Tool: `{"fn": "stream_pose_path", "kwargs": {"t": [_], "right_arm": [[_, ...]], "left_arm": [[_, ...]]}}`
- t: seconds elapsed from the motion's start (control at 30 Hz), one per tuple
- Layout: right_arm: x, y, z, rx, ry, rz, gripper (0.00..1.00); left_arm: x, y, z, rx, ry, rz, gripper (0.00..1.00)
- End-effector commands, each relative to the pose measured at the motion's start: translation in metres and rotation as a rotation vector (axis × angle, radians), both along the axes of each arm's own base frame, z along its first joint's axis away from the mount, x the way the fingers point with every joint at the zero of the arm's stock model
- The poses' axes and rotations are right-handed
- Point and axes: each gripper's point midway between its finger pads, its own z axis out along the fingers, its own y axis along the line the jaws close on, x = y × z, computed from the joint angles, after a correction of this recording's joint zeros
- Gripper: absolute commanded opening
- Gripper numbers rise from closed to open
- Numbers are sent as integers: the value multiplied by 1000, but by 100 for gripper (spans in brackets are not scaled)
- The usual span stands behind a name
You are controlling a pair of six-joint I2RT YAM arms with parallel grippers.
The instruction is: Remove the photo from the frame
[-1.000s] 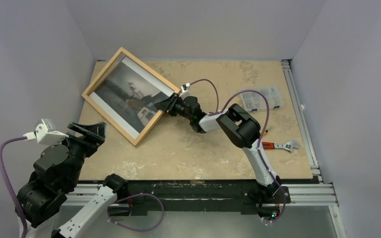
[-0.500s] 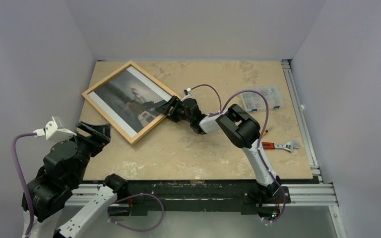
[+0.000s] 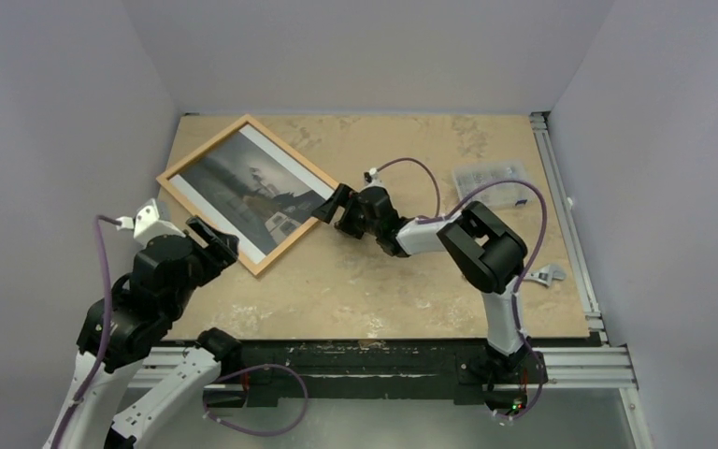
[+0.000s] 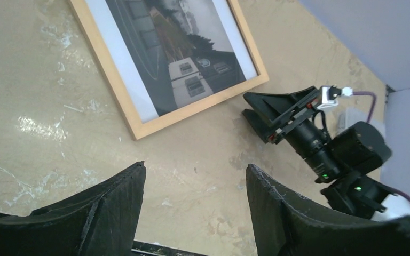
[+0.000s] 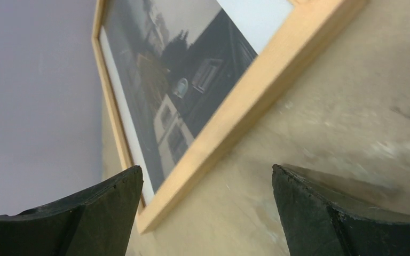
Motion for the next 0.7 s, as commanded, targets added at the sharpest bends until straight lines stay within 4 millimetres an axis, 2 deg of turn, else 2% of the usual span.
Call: {"fn": "stream_pose_path", "kwargs": {"t": [0.0,0.1,0.17,0.3,0.43,0.53,0.6,0.67], "right_arm": [[-25,-43,-22,-219,-7,40,90],[-39,-59,-9,-302,-92,108,90],[-45,-68,8,-369,-168,176,90],[-63,-81,28,-471,-310,318,88],[-74,-95,36,-485,-367,328,88],[-77,-94,43,-462,-401,333,88],[-78,-93,48,-456,-411,341,88],[-79,-94,54,-455,-433,350,87]], "left_arm": [[12,-20,-19,10,84,-61,67],[23,-32,-34,35,139,-101,67],[32,-43,-46,63,200,-138,68],[52,-46,-79,105,334,-101,70],[79,-50,-110,-59,435,-70,70],[95,-30,-140,-204,537,61,67],[103,-10,-157,-237,598,161,64],[113,1,-173,-251,641,212,64]]}}
